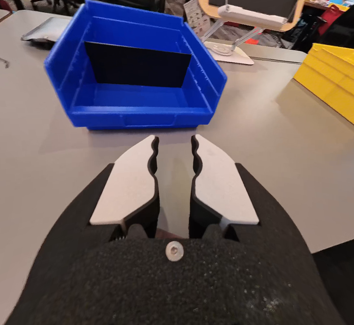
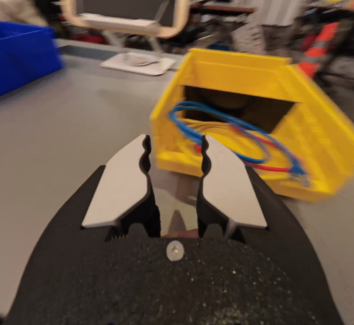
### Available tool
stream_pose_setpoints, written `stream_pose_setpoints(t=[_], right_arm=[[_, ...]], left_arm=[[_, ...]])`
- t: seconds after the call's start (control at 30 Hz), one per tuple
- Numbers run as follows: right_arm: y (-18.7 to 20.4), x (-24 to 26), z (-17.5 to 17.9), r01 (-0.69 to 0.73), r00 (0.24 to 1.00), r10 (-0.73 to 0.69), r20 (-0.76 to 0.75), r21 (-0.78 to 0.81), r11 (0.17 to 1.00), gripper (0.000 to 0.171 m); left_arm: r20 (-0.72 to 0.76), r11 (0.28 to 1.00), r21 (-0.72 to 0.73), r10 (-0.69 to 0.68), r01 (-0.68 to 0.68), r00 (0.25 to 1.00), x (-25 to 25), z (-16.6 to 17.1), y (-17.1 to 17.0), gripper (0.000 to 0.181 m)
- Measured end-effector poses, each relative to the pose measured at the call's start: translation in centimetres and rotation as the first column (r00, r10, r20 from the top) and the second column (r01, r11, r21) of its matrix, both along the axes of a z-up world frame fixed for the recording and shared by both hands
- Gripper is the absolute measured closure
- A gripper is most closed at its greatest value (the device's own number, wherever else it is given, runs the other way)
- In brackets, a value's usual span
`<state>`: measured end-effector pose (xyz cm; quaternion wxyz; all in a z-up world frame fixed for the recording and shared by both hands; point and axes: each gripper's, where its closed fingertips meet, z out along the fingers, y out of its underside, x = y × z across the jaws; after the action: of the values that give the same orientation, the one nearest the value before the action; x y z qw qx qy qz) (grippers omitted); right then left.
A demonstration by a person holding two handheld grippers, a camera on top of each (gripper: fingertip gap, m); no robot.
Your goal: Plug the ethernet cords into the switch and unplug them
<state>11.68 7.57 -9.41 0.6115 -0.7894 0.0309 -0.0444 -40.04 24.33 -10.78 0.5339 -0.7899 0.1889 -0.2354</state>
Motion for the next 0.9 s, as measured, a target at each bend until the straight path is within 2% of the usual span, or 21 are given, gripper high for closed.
stream_pose_setpoints(t=[0.07, 0.13, 0.2, 0.27, 0.37, 0.43, 0.47, 0.53, 0.63, 0.7, 0.77, 0.83, 0.87, 0.9], right_arm=[[1.6, -3.9, -1.4, -0.11, 0.993, 0.108, -0.047, -0.056, 0.992, 0.104], [3.3, -4.9, -3.0, -0.065, 0.998, 0.068, 0.014, -0.151, 0.986, 0.1], [5.0, -5.0, -3.2, 0.012, 1.0, -0.007, 0.031, -0.161, 0.987, 0.098], [6.1, -6.3, -3.1, -0.019, 1.0, 0.018, -0.01, -0.156, 0.988, 0.092], [5.9, -9.5, -2.7, -0.15, 0.986, 0.137, -0.098, -0.143, 0.978, 0.092], [4.8, -11.8, -1.7, -0.266, 0.96, 0.253, -0.124, -0.108, 0.958, 0.106], [4.0, -12.1, -0.5, -0.277, 0.958, 0.27, -0.095, -0.061, 0.959, 0.108], [2.2, -9.8, 2.5, -0.168, 0.986, 0.168, 0.002, 0.055, 0.984, 0.107], [-2.2, -2.5, 5.2, 0.129, 0.985, -0.148, 0.084, 0.199, 0.971, 0.107], [-5.1, 1.9, 4.2, 0.307, 0.943, -0.325, 0.073, 0.185, 0.933, 0.114], [-6.4, 4.4, 1.5, 0.41, 0.911, -0.412, 0.008, 0.075, 0.909, 0.114], [-6.1, 5.0, -0.8, 0.434, 0.897, -0.435, -0.081, -0.029, 0.901, 0.115], [-5.6, 5.1, -1.7, 0.437, 0.89, -0.44, -0.117, -0.055, 0.898, 0.123], [-5.1, 5.2, -2.4, 0.447, 0.879, -0.454, -0.146, -0.078, 0.891, 0.137]], left_arm=[[-0.019, 0.998, 0.042, -0.037, 0.038, 0.999, 1.5, 0.3, -0.3, 0.144], [-0.05, 0.994, 0.086, -0.059, 0.063, 0.997, 3.2, 0.6, -0.8, 0.141], [-0.079, 0.988, 0.09, -0.121, 0.128, 0.99, 5.5, 0.4, -2.1, 0.134], [-0.089, 0.974, 0.088, -0.202, 0.209, 0.975, 8.3, 0.1, -4.0, 0.131], [-0.092, 0.932, 0.106, -0.338, 0.347, 0.937, 13.8, 0.2, -7.0, 0.129], [-0.077, 0.889, 0.088, -0.444, 0.449, 0.893, 18.8, 0.2, -8.9, 0.126], [-0.076, 0.863, 0.067, -0.496, 0.501, 0.865, 21.5, 0.1, -9.8, 0.122], [-0.084, 0.823, 0.039, -0.562, 0.566, 0.823, 26.8, -0.1, -11.0, 0.121], [-0.08, 0.78, 0.008, -0.623, 0.626, 0.778, 34.6, -0.2, -12.0, 0.122], [-0.113, 0.779, 0.005, -0.623, 0.628, 0.774, 38.7, -0.5, -11.6, 0.123], [-0.159, 0.802, 0.009, -0.588, 0.597, 0.793, 41.3, -0.9, -10.2, 0.128], [-0.174, 0.828, -0.015, -0.554, 0.561, 0.814, 42.6, -1.6, -8.8, 0.143], [-0.171, 0.832, -0.042, -0.552, 0.553, 0.816, 42.9, -2.1, -8.4, 0.161], [-0.168, 0.834, -0.066, -0.55, 0.547, 0.818, 43.1, -2.5, -8.2, 0.165]])
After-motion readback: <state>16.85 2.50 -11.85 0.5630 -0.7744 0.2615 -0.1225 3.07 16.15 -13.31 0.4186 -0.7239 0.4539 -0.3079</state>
